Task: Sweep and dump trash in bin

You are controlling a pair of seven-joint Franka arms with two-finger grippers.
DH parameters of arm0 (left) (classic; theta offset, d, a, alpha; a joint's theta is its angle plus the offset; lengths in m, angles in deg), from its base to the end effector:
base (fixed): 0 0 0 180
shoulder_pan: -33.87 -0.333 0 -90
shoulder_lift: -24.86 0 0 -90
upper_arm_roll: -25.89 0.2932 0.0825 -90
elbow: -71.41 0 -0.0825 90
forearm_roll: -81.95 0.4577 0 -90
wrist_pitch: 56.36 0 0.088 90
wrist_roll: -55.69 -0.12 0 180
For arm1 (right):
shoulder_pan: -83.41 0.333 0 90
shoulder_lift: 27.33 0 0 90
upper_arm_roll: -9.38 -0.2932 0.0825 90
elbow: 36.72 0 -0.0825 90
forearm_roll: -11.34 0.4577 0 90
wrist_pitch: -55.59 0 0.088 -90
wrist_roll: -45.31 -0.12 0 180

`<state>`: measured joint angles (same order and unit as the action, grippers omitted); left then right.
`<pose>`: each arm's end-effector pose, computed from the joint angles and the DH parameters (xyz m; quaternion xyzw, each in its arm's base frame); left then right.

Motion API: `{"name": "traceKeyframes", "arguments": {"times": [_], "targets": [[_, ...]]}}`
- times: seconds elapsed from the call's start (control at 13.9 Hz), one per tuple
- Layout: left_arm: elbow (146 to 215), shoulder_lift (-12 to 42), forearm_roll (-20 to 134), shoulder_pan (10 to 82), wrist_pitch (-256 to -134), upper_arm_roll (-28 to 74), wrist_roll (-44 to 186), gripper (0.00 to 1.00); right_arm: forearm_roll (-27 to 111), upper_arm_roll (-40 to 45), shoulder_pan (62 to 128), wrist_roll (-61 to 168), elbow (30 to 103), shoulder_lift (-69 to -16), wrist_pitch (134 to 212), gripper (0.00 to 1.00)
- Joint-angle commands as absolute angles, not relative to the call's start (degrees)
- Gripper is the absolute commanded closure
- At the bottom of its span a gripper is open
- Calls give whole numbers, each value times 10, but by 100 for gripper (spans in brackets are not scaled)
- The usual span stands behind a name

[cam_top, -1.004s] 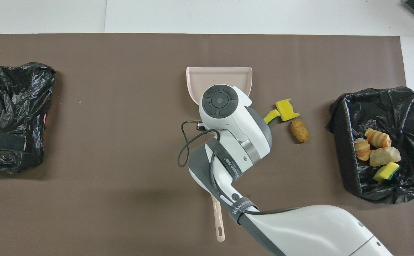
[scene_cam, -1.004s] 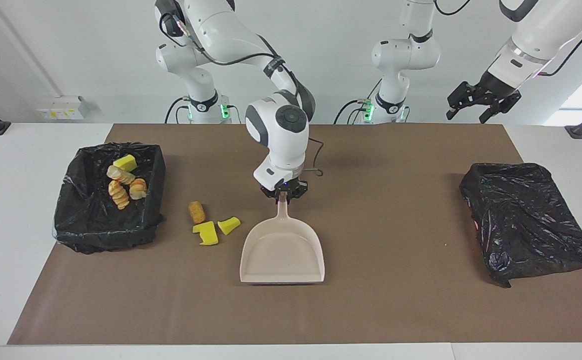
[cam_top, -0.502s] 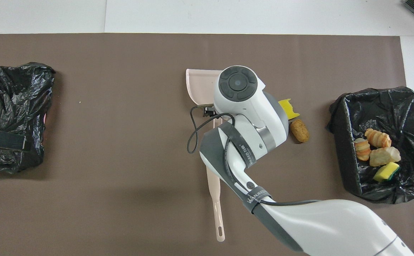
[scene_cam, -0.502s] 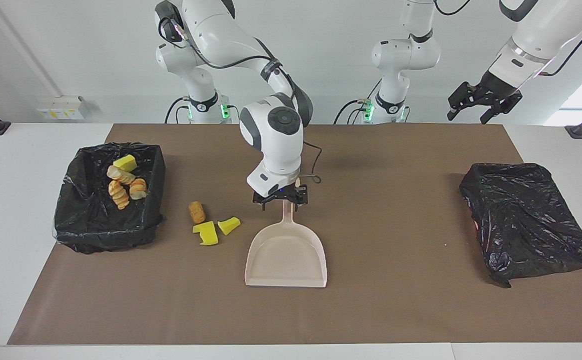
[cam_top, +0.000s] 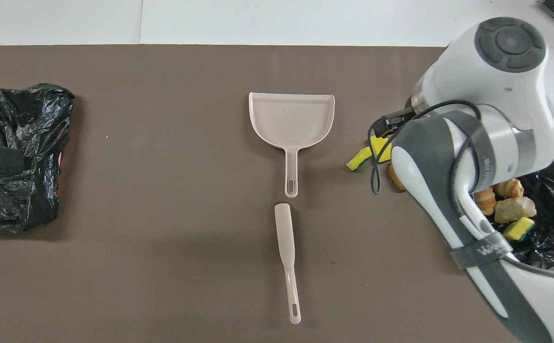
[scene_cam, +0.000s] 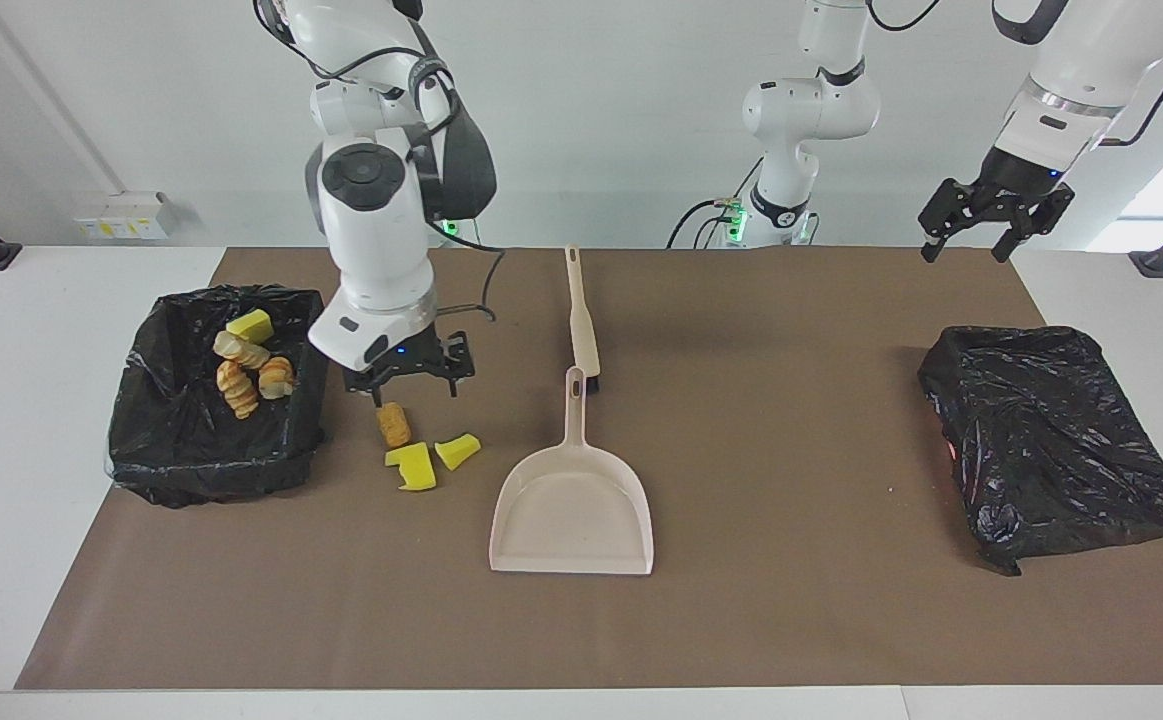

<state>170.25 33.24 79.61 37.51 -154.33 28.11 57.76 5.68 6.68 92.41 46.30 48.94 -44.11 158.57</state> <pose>0.5999 -0.0179 0.6065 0.9976 0.0071 0.0647 0.0252 0.7052 0.1331 0.4532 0.9919 0.1202 0.0087 0.0407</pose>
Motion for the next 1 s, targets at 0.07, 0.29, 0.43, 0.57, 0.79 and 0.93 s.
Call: {"name": "traceKeyframes", "arguments": {"times": [0.07, 0.29, 0.43, 0.57, 0.79, 0.93], "targets": [[1691, 323, 805, 384, -1557, 282, 597, 0, 67, 64, 867, 583, 497, -394, 1564, 0], [1692, 322, 803, 411, -1557, 276, 613, 0, 64, 75, 843, 584, 497, -353, 1564, 0], [1691, 302, 805, 425, -1557, 273, 645, 0, 69, 81, 827, 576, 504, -324, 1548, 0], [1662, 261, 811, 451, -1557, 262, 684, 0, 70, 82, 815, 523, 504, -310, 1505, 0], [1650, 229, 811, 526, -1568, 260, 718, 0, 116, 87, 801, 504, 503, -279, 1446, 0], [1651, 227, 809, 565, -1578, 258, 761, 0, 127, 89, 790, 500, 524, -266, 1444, 0]]}}
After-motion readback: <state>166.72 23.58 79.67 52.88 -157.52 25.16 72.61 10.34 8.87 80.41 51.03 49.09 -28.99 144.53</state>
